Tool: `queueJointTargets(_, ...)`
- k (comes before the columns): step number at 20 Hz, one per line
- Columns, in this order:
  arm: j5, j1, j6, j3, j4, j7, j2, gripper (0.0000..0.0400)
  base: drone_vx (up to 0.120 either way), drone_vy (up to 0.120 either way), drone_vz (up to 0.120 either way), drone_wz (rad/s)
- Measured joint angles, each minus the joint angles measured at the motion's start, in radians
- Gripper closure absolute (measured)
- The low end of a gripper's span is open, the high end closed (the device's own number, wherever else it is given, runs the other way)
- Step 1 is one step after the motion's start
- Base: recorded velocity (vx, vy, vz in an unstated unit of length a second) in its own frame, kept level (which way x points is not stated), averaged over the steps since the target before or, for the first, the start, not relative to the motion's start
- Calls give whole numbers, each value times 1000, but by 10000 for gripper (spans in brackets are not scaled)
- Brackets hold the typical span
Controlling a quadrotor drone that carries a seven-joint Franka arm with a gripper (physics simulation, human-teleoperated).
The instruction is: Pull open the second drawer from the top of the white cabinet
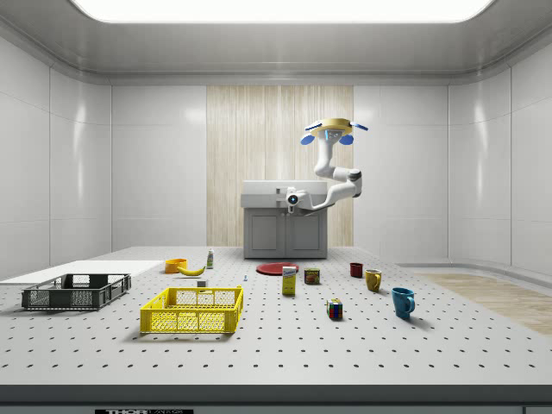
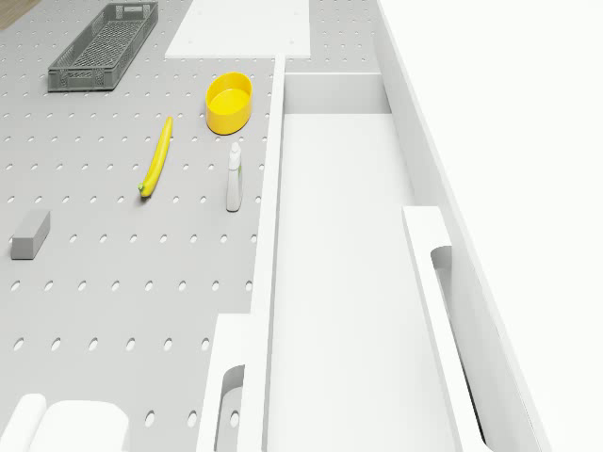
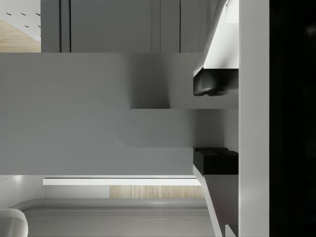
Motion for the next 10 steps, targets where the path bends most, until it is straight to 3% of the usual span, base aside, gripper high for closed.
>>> queueJointTargets(10, -45, 36, -78, -51, 105, 31, -21, 293, 0, 0, 0, 0)
